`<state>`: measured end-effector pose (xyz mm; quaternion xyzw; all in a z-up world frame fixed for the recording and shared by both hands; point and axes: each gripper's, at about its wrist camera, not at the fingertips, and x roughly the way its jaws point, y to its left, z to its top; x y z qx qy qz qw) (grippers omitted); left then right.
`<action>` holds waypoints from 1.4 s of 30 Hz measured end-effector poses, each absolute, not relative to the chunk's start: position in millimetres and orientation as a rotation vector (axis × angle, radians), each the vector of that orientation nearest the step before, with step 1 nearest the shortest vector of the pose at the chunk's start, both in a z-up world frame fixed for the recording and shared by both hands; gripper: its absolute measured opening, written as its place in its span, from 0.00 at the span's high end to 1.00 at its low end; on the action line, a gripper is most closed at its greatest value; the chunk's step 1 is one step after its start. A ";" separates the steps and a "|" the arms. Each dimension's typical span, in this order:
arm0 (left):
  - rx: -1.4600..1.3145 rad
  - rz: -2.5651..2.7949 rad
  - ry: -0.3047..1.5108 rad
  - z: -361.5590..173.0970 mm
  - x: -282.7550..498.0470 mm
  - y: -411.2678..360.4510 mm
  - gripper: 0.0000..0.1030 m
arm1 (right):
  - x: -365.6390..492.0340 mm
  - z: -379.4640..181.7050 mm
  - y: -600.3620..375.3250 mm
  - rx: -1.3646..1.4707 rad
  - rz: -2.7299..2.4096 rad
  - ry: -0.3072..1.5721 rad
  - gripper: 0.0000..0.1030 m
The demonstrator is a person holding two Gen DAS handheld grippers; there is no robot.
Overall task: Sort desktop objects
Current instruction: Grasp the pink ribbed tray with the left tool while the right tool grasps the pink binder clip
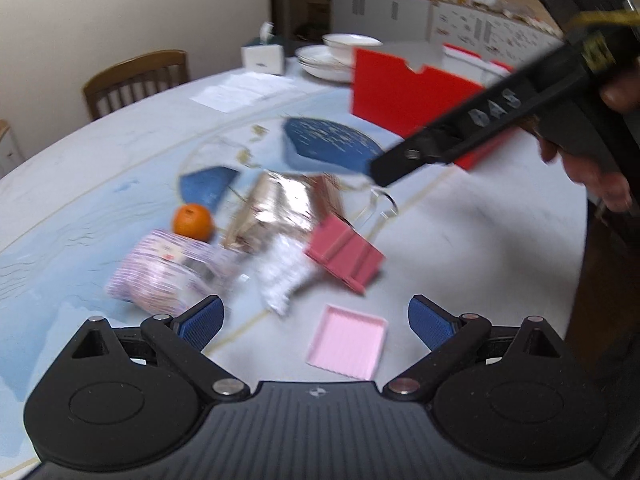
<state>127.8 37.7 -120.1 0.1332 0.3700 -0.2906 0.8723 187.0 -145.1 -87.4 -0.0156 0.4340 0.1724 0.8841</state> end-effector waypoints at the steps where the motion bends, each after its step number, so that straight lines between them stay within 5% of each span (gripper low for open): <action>1: 0.291 -0.615 0.779 -124.2 126.5 35.2 0.04 | 186.0 -89.6 -140.6 -0.042 0.367 0.909 0.20; 12: 0.303 -0.625 0.811 -141.1 123.2 30.7 0.11 | 182.7 -116.4 -99.0 -0.151 0.417 0.952 0.21; 22: 0.314 -0.641 0.814 -144.2 122.2 29.9 0.32 | 183.2 -127.8 -81.7 -0.202 0.441 0.974 0.24; 32: 0.314 -0.654 0.816 -141.9 123.1 28.7 0.53 | 186.9 -133.3 -78.8 -0.229 0.431 1.002 0.49; 42: 0.299 -0.652 0.824 -140.3 126.5 27.3 0.58 | 184.9 -130.9 -83.1 -0.228 0.437 1.009 0.55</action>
